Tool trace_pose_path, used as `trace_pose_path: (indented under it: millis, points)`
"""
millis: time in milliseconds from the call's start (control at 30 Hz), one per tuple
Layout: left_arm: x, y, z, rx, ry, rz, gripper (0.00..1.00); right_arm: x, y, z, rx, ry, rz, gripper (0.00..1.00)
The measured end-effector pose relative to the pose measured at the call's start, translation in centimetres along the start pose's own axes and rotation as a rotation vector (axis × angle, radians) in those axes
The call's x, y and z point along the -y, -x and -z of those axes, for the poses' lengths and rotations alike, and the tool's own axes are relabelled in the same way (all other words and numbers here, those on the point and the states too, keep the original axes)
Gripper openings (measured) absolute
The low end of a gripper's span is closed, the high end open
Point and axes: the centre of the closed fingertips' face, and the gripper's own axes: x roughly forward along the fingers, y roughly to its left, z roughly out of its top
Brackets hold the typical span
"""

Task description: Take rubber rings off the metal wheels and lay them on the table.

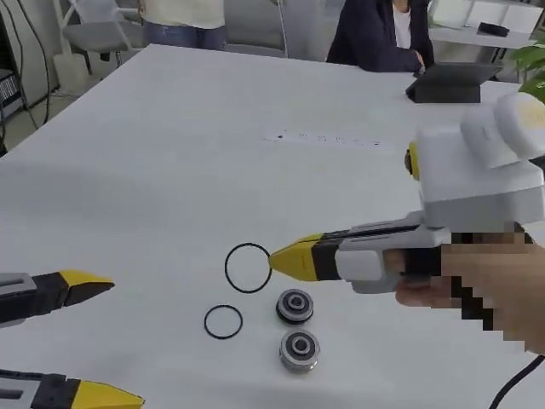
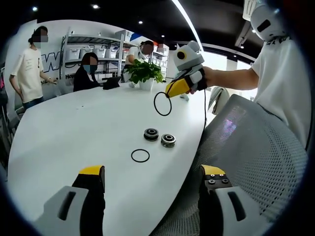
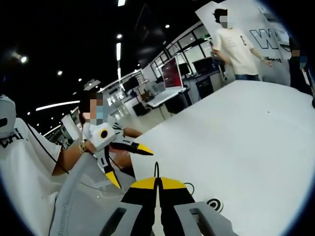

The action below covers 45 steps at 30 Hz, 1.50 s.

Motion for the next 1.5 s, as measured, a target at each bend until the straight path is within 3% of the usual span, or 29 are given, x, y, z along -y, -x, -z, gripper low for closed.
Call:
trace_pose_path:
  millis: [333,633,933,1133,1500]
  points:
    - [-0.3,0.4,0.1,0.01,0.014,-0.018,0.76,-0.6,-2.0,0.2,-0.039,0.028,-0.031,0.0]
    - [-0.2,0.4,0.4,0.007,0.023,-0.018,0.76,-0.3,-3.7,1.4,-0.092,0.038,-0.045,0.0]
    - [-0.1,0.4,0.4,0.012,0.027,-0.017,0.76,1.3,-4.9,3.6,-0.159,0.021,-0.023,0.0]
    - [-0.1,0.4,0.5,0.009,0.032,-0.018,0.76,3.2,-5.5,5.2,-0.202,-0.002,0.016,0.0]
    - [-0.3,0.5,0.7,0.017,0.048,-0.026,0.76,5.4,-6.9,7.3,-0.245,-0.059,0.066,0.0]
